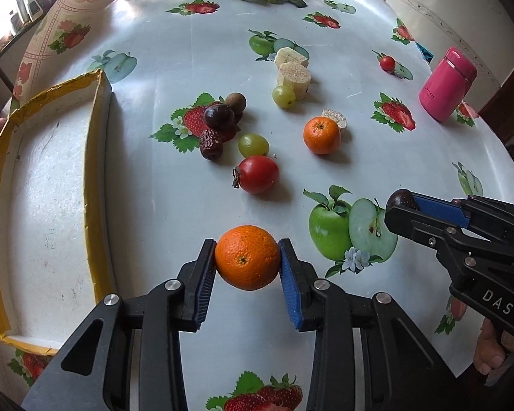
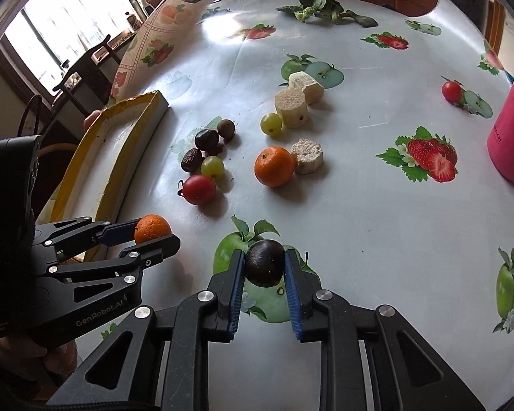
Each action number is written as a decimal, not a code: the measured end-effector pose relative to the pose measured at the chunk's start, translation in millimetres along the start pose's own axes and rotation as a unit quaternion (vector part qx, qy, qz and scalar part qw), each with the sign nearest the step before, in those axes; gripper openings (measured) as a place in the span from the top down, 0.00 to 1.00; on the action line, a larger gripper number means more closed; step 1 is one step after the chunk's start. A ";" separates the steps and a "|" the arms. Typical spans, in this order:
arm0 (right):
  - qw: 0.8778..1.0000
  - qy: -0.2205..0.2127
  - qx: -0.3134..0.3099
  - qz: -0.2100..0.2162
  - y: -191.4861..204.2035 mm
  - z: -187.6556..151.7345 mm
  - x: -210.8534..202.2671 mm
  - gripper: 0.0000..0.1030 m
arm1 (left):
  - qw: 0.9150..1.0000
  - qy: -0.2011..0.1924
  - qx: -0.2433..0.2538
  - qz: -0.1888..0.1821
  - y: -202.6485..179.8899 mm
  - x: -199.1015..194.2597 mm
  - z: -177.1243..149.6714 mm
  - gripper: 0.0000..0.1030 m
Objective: Organize fruits
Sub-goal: 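Carry the orange with the left gripper while the right gripper carries the plum to the tray, then open the left gripper over the tray while the right gripper releases the plum inside, then grasp the red tomato with the left gripper while the right gripper grasps another orange, then carry the tomato with the left gripper while the right gripper carries the orange to the tray, then release the tomato with the left gripper while the right gripper releases the orange in the tray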
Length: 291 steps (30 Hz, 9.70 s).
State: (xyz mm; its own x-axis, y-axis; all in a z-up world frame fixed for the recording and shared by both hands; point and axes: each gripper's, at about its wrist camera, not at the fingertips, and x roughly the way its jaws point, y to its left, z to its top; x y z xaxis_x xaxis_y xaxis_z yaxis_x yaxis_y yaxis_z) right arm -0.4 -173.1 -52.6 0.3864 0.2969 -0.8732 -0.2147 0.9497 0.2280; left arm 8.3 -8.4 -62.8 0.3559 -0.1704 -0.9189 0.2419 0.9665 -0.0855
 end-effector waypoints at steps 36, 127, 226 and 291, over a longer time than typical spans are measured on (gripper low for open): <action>0.994 -0.011 -0.093 0.064 112.8 3.6 -15.2 0.78 | 0.992 -0.025 -0.108 0.061 97.1 -55.2 -39.7 0.68; 0.995 -0.009 -0.092 0.044 106.2 9.2 -2.0 0.50 | 0.991 -0.032 -0.114 0.059 97.5 -63.7 -25.5 0.45; 0.999 -0.026 0.033 0.031 -0.7 24.8 3.6 0.67 | 0.997 -0.027 -0.057 -0.040 27.9 -11.6 15.0 0.74; 0.975 0.067 -0.175 0.119 246.4 31.6 110.3 0.67 | 0.973 -0.021 -0.225 0.049 224.7 -18.6 -33.6 0.73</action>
State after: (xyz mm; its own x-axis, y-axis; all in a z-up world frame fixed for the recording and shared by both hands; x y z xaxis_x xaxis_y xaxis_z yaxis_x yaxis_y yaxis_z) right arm 17.7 96.9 -79.2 0.1737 0.4666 -0.8672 -0.5852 0.7572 0.2901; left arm 25.7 218.4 -77.9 0.3955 -0.0713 -0.9157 -0.2119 0.9630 -0.1665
